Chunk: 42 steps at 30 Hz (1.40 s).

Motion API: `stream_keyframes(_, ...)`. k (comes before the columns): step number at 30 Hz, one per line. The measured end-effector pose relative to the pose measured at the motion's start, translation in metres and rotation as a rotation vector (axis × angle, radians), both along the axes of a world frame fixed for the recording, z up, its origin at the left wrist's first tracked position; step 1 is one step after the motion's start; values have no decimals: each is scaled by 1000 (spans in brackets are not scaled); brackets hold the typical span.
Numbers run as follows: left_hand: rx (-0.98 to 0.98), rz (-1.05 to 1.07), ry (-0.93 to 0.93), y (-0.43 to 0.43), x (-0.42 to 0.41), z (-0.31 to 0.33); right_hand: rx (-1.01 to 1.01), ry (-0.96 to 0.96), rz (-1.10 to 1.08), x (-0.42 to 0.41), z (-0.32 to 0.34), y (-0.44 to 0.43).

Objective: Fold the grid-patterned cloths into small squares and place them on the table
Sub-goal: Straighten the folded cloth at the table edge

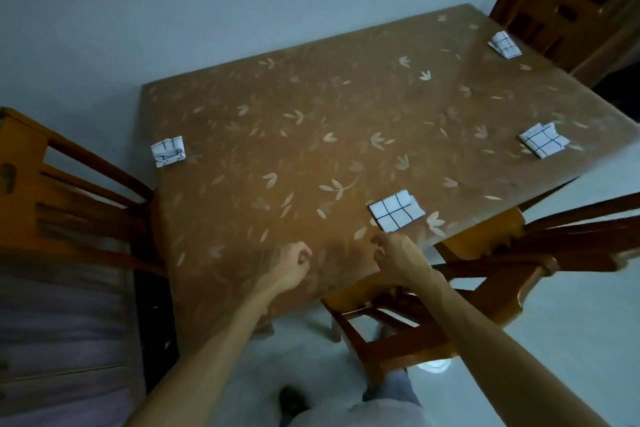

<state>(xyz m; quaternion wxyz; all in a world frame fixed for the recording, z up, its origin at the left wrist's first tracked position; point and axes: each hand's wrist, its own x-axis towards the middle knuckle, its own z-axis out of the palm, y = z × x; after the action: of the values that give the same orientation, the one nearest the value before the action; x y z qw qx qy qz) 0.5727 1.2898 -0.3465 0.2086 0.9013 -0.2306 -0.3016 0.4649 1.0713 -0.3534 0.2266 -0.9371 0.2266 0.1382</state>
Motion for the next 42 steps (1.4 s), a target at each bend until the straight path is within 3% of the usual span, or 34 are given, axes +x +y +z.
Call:
stream_keyframes(7, -52, 116, 71, -120, -13, -26, -23, -119, -62, 13, -29, -97)
stream_keyframes(16, 5, 297, 117, -222, -16, -59, 20, 9, 76, 40, -79, -169)
stream_keyframes(27, 108, 417, 52, -195, -21, -71, 168, 3, 314, 33, -82, -146)
stream_keyframes(42, 70, 394, 66, -186, -55, -67, 120, 77, 453, 30, -78, -156)
